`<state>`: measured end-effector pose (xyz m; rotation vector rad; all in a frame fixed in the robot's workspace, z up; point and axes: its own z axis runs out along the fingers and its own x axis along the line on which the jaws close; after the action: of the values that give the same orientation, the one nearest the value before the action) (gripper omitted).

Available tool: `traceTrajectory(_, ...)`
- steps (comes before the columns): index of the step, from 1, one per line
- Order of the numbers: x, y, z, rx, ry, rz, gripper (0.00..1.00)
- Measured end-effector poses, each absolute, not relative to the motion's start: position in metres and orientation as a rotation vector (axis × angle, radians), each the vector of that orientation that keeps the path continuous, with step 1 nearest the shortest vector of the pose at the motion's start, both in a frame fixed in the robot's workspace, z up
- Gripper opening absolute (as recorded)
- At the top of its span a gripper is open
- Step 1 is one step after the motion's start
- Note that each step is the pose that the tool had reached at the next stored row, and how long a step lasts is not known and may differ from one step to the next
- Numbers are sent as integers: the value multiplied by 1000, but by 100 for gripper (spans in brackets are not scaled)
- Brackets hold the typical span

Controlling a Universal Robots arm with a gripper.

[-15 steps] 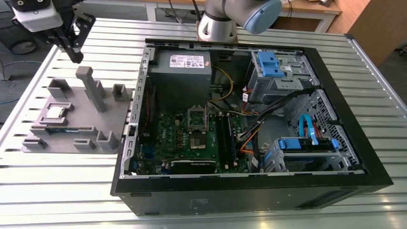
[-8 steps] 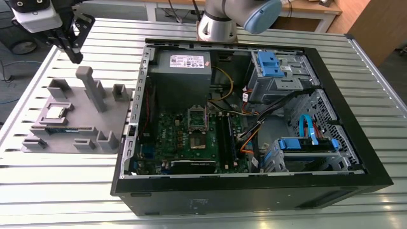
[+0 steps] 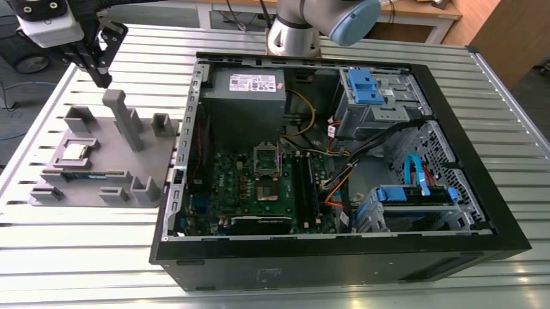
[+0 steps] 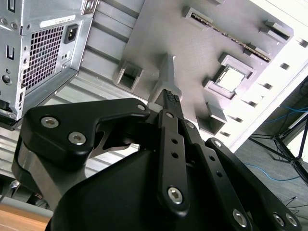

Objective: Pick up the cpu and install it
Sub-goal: 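Reach for the cpu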

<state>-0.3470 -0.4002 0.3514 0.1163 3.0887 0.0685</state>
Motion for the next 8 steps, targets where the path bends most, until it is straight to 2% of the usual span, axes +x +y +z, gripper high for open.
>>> traceTrajectory(8, -350, -400, 350, 116, 3089, 69, 11)
